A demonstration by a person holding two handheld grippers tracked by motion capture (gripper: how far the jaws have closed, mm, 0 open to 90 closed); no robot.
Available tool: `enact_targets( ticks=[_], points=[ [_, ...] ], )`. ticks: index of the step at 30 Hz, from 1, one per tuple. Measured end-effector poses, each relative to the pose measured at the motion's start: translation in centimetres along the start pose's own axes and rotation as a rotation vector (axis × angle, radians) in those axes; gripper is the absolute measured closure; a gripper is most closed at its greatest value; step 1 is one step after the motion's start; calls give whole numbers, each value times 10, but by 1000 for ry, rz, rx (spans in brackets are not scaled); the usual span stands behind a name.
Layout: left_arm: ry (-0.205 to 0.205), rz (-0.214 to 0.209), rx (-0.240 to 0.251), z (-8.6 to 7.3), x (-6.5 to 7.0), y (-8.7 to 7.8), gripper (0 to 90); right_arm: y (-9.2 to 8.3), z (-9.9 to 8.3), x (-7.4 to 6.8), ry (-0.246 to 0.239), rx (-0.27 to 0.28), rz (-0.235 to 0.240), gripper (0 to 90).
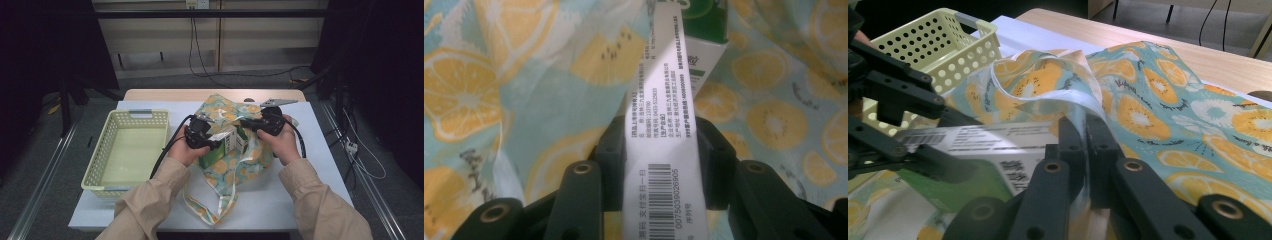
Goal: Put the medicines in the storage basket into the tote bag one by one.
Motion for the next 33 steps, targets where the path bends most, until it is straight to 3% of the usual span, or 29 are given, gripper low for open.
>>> enact_targets(
  ticks=[11,14,16,18,24,28,32,33],
  points=[
    [-5,35,67,22,0,26,622,-1,-1,1,-3,-8,-8,875],
    [-6,19,69,20,-1,31,618,-2,-2,3,-2,-11,-15,874],
    [-2,34,74,20,-2,30,575,-2,-2,3,0,-12,-15,874],
    [-3,27,64,18,0,29,426,-2,-3,3,-3,-13,-14,874],
    [14,27,44,8,4,10,289,-1,-7,2,6,-12,-8,874],
    [20,19,23,-3,6,-3,300,-2,-6,4,11,-2,-12,874],
    [13,-5,0,-12,6,-9,414,-3,-5,4,10,0,-13,874],
    [11,8,-5,-14,4,-10,426,-3,-5,4,11,1,-13,874]
  ],
)
Point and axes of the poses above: each handheld gripper's, and its own axes: y roughly forward along the jaws, z roughly out of its top, x roughly to its right, the point moved 9 cm from there along y, roughly forward along the jaws, and after that the axes turned 8 degrees about -y, right-handed, at the moved point
